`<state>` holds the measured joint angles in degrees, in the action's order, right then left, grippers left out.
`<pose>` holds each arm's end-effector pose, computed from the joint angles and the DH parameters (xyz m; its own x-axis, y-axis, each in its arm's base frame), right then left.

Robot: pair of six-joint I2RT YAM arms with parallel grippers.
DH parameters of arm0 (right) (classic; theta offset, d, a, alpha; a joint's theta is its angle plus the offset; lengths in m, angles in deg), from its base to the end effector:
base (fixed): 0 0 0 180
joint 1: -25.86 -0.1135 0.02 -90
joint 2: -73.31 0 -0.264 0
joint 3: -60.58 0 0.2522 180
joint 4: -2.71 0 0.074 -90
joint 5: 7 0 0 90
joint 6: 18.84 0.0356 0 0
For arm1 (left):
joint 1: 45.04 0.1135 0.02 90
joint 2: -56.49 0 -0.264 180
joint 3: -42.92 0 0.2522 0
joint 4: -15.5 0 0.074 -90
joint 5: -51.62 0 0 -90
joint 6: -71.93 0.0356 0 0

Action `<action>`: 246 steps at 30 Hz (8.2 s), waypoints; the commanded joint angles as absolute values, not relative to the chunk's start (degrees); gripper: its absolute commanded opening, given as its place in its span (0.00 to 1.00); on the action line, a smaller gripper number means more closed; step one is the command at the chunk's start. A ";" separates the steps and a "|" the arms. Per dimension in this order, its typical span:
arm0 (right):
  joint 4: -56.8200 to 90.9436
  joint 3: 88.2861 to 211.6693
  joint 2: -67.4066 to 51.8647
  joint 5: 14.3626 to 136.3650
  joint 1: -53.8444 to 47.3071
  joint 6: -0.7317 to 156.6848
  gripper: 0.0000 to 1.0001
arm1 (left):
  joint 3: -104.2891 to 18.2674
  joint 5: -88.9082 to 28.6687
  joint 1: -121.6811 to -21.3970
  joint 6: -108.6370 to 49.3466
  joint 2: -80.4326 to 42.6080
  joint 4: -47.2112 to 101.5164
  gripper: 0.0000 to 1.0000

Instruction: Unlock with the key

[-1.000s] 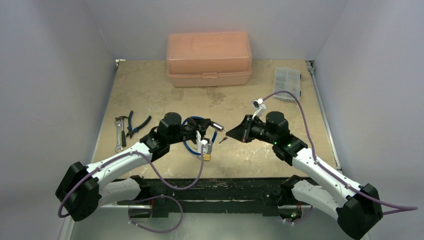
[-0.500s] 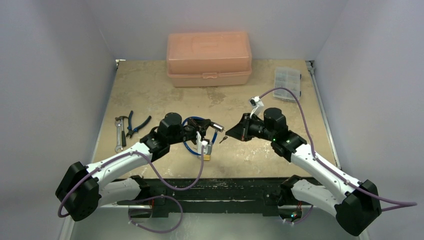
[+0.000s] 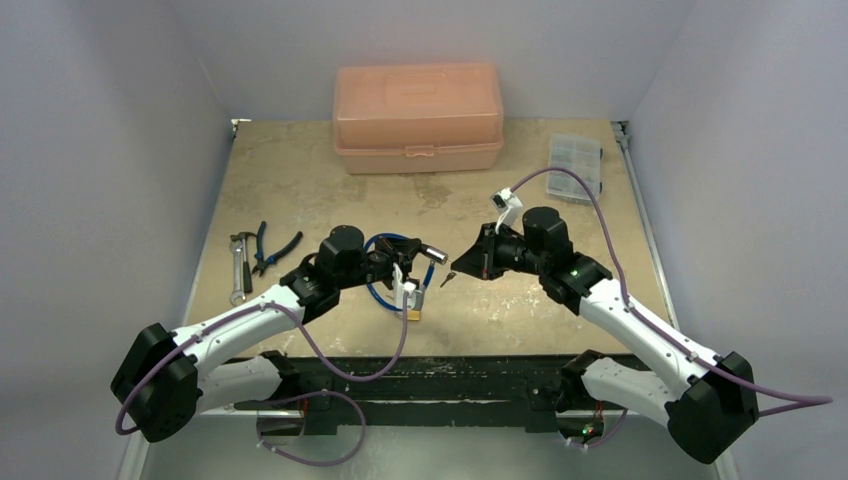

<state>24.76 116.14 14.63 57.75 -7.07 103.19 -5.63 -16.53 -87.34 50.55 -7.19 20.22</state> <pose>0.1854 0.1382 0.2801 -0.7353 0.0953 -0.6711 -0.5022 0.5883 0.6338 0.1738 -0.1761 0.2480 0.7312 0.5032 -0.4606 0.5560 -0.0484 0.8298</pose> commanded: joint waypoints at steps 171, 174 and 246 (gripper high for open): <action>11.97 133.35 -5.83 48.19 -5.88 110.19 0.00 | 4.45 -31.29 -86.69 43.72 -6.11 -22.91 0.00; 12.15 133.49 -5.54 47.30 -5.62 113.91 0.00 | 4.46 -31.45 -86.80 44.44 -5.64 -22.84 0.00; 20.04 130.76 6.28 60.85 3.27 128.29 0.82 | 1.38 -46.15 -89.10 47.39 -12.45 -20.07 0.00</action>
<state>1.64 123.40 2.46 50.93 3.12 150.71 4.27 -46.11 -89.66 49.88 -11.43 -18.88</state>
